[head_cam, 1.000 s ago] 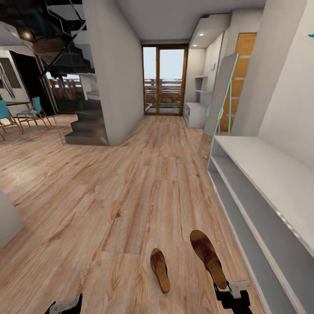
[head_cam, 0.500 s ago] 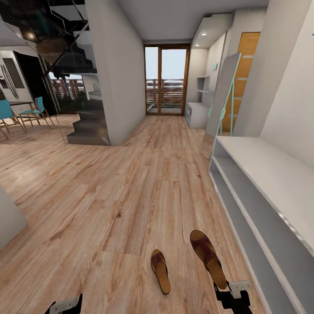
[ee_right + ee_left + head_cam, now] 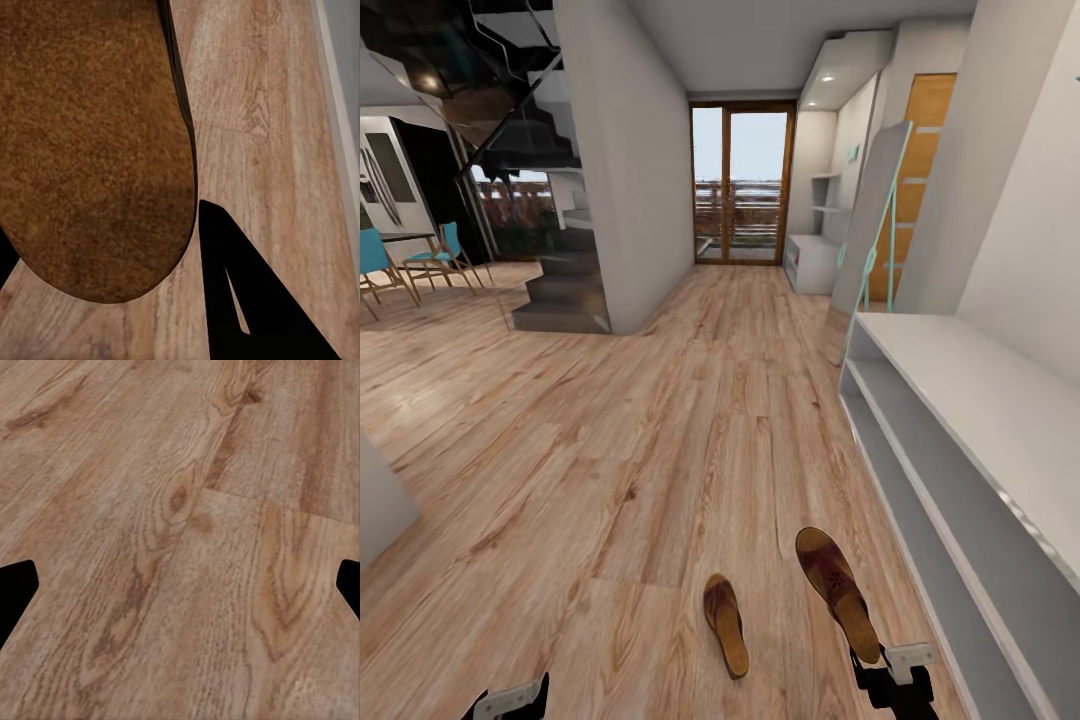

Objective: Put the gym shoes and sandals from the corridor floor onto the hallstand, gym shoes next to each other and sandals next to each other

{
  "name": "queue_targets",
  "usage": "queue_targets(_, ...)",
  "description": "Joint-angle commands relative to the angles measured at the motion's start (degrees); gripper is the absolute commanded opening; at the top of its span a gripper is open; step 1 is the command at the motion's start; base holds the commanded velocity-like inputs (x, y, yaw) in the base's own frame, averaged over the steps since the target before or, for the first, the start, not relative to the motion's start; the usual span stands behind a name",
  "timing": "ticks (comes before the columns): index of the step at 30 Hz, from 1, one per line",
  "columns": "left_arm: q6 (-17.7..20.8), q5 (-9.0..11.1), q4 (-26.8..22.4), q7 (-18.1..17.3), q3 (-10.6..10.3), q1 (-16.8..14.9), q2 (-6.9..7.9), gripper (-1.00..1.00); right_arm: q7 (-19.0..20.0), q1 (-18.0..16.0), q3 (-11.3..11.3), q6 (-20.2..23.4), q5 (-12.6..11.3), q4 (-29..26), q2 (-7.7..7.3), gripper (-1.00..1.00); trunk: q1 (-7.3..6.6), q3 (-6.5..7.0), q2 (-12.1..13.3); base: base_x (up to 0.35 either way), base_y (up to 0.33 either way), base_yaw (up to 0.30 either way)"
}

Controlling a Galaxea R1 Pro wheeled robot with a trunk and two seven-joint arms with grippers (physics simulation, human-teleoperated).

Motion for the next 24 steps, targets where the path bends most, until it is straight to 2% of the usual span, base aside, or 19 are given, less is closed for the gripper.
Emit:
queue_targets(1,-0.12,0.05,0.05,-0.6,0.46,-0.06,-0.03,1.0,0.34,-0.04,-0.48,-0.18,0.16,0.04,0.01,-1.0,-0.01,-0.05,-0.02,0.028,-0.002,0.0)
queue_targets(13,-0.17,0.05,0.05,-0.6,0.5,-0.02,-0.03,1.0,0.34,-0.04,-0.47,-0.25,0.16,0.04,0.01,-1.0,-0.01,-0.05,-0.02,0.174,-0.083,0.0)
queue_targets(24,-0.17,0.05,0.05,-0.6,0.47,-0.05,-0.03,1.0,0.36,-0.04,-0.47,-0.26,0.16,0.04,0.01,-1.0,-0.01,-0.05,-0.02,0.029,-0.013,0.0)
